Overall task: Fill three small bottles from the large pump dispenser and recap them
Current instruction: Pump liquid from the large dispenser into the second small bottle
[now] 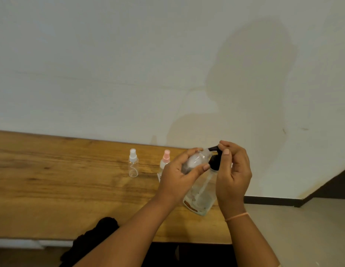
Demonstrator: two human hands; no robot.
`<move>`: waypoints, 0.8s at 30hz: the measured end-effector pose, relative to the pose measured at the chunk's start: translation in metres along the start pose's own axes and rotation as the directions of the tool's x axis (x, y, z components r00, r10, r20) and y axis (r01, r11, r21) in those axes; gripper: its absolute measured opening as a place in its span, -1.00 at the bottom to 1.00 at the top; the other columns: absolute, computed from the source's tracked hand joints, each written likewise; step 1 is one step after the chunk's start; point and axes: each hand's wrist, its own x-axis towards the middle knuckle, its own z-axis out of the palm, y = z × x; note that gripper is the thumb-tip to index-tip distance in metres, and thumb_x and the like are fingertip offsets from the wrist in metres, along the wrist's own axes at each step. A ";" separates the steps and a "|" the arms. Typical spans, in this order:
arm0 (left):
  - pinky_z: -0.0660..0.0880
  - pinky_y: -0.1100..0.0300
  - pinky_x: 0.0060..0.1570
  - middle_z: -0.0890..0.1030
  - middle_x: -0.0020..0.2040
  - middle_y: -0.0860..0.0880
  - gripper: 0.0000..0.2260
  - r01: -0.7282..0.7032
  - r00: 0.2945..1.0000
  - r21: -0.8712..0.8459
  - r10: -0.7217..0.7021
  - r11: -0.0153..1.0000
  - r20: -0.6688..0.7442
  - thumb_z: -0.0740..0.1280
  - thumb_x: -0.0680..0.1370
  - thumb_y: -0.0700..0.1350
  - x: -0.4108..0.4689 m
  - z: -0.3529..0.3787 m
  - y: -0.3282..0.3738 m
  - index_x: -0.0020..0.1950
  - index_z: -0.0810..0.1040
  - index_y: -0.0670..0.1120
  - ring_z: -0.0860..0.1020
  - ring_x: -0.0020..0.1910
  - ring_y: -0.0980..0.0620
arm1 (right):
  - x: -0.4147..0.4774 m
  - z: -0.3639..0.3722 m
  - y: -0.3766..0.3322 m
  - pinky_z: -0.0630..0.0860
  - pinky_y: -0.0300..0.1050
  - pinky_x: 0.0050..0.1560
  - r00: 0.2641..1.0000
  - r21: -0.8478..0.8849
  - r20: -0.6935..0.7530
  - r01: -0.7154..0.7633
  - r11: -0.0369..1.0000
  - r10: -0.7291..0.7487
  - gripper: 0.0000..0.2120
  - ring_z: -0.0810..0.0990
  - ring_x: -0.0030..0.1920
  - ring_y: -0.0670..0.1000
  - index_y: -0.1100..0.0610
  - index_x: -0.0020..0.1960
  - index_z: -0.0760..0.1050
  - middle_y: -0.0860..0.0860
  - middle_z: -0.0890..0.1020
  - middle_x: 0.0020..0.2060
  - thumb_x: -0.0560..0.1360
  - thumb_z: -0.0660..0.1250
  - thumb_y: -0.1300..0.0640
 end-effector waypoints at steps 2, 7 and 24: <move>0.49 0.32 0.08 0.60 0.15 0.06 -0.58 0.021 1.000 -0.054 -0.022 0.998 -0.017 0.49 0.39 0.01 -0.004 -0.005 0.000 0.23 0.52 0.15 0.55 0.17 0.15 | -0.001 0.000 -0.003 0.46 -0.35 0.04 0.999 0.041 0.027 -0.039 0.998 0.038 -0.82 0.55 0.05 -0.12 -0.10 -0.05 0.49 -0.01 0.58 -0.04 0.55 0.15 0.13; 0.55 0.33 -0.19 0.59 0.11 0.04 -0.55 0.069 0.989 -0.186 -0.091 0.980 -0.116 0.43 0.28 0.06 -0.006 -0.020 0.013 0.16 0.49 0.16 0.57 0.01 0.14 | 0.002 -0.006 -0.002 0.50 -0.14 0.13 0.995 0.065 0.075 -0.074 0.995 0.069 -0.87 0.57 0.09 0.00 -0.09 -0.03 0.50 -0.01 0.60 -0.01 0.49 0.20 0.02; 0.56 0.15 -0.11 0.63 -0.04 0.07 -0.75 0.141 0.908 -0.010 -0.133 0.990 -0.397 0.43 0.34 0.00 -0.027 -0.084 0.026 -0.01 0.53 0.12 0.59 -0.04 0.08 | -0.005 -0.009 -0.018 0.32 -0.46 0.21 0.989 -0.203 0.106 0.123 0.971 -0.104 -0.76 0.44 0.27 -0.08 -0.01 0.16 0.47 0.05 0.49 0.26 0.52 0.22 0.14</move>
